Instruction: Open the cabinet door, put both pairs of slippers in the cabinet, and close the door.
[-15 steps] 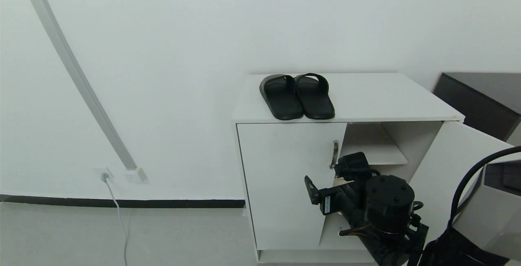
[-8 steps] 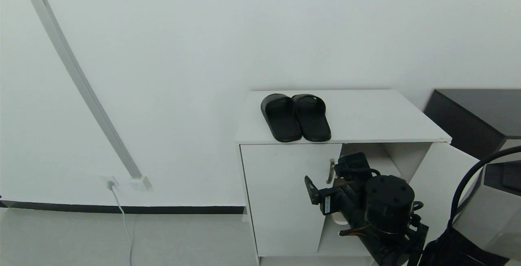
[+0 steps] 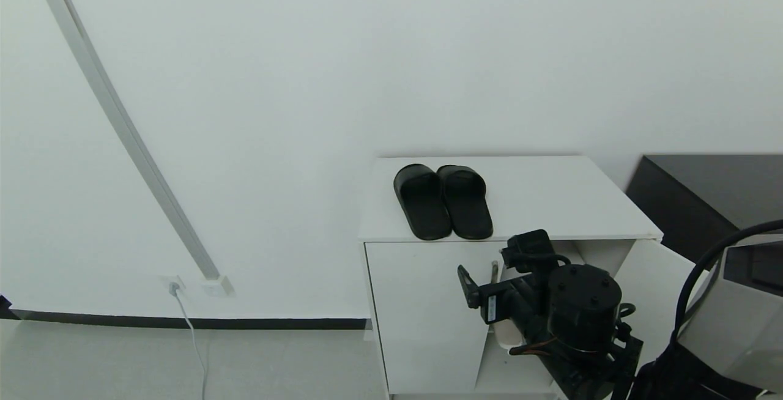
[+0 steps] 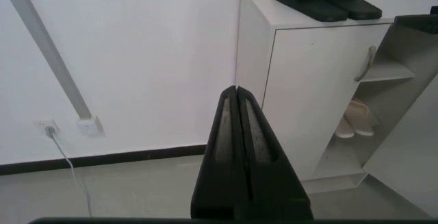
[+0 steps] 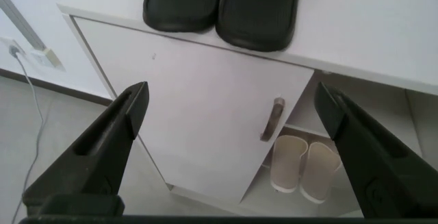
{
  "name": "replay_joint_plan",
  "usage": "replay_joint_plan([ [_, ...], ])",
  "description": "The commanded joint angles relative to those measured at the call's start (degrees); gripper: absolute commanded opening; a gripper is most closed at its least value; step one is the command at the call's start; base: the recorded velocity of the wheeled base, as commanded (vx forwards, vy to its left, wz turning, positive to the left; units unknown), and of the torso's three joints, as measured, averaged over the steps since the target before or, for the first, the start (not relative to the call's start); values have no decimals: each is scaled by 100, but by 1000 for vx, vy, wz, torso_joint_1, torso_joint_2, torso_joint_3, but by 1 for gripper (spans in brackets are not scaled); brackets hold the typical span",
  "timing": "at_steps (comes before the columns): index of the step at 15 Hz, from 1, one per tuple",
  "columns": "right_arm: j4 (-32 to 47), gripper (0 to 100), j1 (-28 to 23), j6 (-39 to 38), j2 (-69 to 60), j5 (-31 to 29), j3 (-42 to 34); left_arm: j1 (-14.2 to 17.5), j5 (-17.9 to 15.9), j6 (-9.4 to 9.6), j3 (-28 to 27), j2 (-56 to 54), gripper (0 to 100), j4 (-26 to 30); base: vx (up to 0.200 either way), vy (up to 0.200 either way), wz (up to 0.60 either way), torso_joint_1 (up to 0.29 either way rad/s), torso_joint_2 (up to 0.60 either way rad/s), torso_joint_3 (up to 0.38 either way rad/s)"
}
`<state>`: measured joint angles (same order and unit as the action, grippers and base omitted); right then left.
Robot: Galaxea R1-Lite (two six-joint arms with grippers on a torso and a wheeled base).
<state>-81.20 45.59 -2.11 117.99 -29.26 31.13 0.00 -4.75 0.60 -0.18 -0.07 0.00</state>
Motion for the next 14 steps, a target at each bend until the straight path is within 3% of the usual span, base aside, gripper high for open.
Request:
replay_joint_plan([
  [1, -1, 100, 2, 0, 13, -1, 7, 0, 1, 2, 1, 7, 0, 0, 0, 0, 0, 173, -373, -198],
  [7, -45, 100, 2, 0, 4, -1, 7, 0, 1, 2, 1, 7, 0, 0, 0, 0, 0, 163, -349, -187],
  [11, -80, 100, -50, 123, -4, 8, 138, 0, 1, 2, 1, 7, 0, 0, 0, 0, 0, 12, -20, -13],
  [14, 939, 100, -59, 0, -321, -1, 762, 0, -8, 28, 1, 7, 0, 0, 0, 0, 0, 0, 0, 0],
])
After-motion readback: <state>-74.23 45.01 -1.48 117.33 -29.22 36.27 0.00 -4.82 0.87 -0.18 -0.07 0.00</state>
